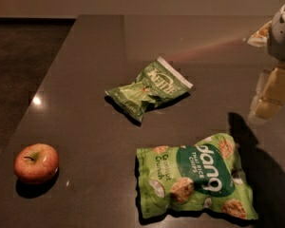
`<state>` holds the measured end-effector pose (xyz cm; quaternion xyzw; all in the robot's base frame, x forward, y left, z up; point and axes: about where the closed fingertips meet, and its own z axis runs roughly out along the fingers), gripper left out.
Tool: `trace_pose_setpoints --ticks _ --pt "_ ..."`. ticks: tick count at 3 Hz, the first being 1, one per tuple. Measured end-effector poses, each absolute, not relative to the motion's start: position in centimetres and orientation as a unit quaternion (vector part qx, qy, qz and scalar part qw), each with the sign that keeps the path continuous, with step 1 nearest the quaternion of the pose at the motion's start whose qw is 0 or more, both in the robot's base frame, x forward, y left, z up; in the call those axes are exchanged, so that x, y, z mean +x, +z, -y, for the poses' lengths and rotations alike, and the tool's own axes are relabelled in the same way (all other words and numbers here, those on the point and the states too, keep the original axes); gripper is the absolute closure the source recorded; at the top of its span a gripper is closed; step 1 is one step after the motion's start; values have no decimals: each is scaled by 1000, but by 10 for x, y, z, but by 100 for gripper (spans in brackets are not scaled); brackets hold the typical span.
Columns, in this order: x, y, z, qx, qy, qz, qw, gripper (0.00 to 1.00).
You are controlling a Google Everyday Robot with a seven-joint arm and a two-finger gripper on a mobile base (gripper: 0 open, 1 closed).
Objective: Pick green jalapeno chip bag
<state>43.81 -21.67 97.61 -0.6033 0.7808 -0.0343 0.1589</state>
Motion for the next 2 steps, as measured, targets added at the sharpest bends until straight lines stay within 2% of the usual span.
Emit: trace_pose_setpoints --ticks 2 --pt "454 973 210 -608 -28 -776 164 0"
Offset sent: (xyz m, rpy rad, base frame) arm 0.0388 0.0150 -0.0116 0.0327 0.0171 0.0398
